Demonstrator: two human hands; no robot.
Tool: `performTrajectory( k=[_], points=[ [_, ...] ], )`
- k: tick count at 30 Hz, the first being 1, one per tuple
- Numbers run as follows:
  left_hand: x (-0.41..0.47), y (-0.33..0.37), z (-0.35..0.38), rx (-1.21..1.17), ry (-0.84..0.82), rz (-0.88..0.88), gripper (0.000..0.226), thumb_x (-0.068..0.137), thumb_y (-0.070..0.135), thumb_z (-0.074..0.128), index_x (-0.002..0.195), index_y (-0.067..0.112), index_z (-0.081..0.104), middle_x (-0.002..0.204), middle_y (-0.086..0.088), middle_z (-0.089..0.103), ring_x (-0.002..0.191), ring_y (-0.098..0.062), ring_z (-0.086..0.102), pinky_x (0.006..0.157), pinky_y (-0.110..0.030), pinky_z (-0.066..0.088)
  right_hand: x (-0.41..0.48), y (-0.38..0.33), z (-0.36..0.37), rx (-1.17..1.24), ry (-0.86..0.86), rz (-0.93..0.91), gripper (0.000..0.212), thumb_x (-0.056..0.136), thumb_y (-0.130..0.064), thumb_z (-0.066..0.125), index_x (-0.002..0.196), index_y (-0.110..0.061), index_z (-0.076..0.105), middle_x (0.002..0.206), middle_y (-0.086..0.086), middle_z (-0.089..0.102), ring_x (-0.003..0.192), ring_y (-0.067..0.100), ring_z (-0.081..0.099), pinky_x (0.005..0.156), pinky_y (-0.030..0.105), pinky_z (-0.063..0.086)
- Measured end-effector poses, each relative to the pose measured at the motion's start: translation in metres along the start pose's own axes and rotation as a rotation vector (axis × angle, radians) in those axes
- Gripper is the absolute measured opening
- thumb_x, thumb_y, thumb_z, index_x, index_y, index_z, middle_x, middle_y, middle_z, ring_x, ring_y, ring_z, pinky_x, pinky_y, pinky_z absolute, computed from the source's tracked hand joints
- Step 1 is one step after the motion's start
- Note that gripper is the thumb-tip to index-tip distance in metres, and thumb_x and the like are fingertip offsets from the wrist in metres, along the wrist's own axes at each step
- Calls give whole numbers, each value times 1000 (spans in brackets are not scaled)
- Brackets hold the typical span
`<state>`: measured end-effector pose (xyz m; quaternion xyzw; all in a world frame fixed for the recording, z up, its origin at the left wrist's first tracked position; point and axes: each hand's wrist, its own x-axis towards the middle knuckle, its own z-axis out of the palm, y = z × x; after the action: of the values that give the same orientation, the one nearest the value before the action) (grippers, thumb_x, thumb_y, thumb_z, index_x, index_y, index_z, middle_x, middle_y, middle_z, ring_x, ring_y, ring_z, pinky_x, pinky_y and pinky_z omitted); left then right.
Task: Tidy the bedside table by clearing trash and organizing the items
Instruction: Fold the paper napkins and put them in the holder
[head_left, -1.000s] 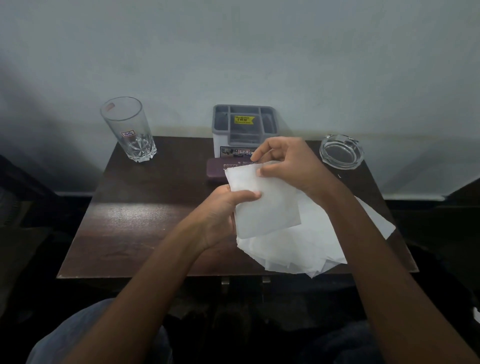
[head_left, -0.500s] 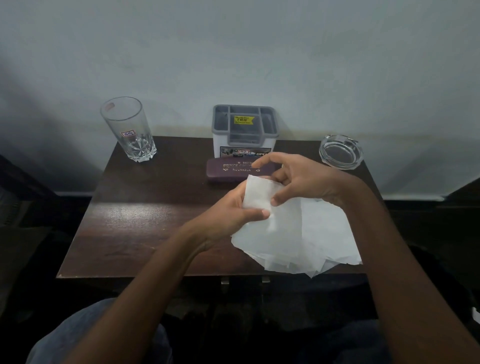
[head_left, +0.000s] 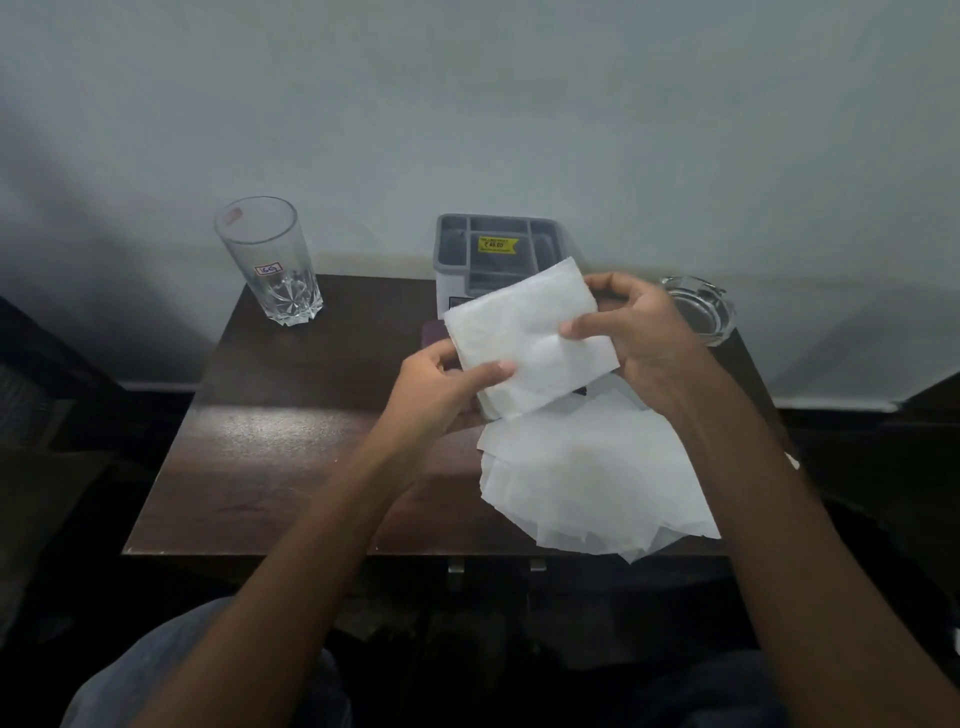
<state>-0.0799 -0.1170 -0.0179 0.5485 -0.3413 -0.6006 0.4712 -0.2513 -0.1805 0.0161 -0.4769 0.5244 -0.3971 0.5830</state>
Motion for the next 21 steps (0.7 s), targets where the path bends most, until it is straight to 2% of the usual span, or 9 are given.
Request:
performTrajectory(
  k=[2,4,9,11,13,15,18,21],
  points=[
    [1,-1,0,-13,57,34,30,82,6,68,111,4,61,108,-12,69,96,-28,68,75,-37,59,0,2,3,22,-7,-2,35,70,18,61,93,-8,59,88,8,66,81,28,62,74,42,52],
    [1,-1,-1,-30,87,52,25,83,5,66,107,8,62,107,-9,69,95,-24,68,70,-30,59,0,3,1,58,-31,9,32,71,17,61,89,-9,60,86,7,67,82,28,64,77,46,53],
    [0,3,0,-94,45,96,24,89,1,56,99,22,61,108,0,66,98,-17,64,66,-24,57,2,3,-4,88,-67,47,19,77,15,53,79,-3,59,83,12,61,80,29,56,69,42,51],
    [-1,6,2,-134,0,75,31,91,-5,46,86,20,62,111,-5,62,98,-23,62,61,-27,57,2,3,-4,57,-46,18,28,80,15,45,66,-6,58,77,11,58,76,27,50,60,34,47],
    [-3,9,3,-182,-28,23,34,90,-9,38,76,14,59,108,-9,61,91,-25,62,54,-24,55,1,3,-5,55,-40,-2,40,81,14,41,56,-12,61,76,10,59,74,27,52,57,29,47],
    [-4,13,4,-238,-26,-44,32,90,-2,35,73,10,60,104,-11,63,85,-26,63,53,-24,56,1,5,-4,50,-33,-22,46,80,15,40,52,-14,62,76,9,62,74,25,56,56,27,48],
    [-3,14,5,-292,25,-103,31,91,14,35,81,7,63,99,-12,67,82,-27,66,58,-30,59,3,7,-3,29,-3,-49,40,79,16,35,58,-9,60,80,10,66,75,24,58,58,28,46],
    [-5,9,6,-155,115,-32,9,87,7,56,93,6,63,96,-9,66,83,-23,67,60,-29,60,4,7,-2,140,-16,-27,36,80,13,31,69,-4,61,84,15,66,74,29,54,57,26,49]
  ],
)
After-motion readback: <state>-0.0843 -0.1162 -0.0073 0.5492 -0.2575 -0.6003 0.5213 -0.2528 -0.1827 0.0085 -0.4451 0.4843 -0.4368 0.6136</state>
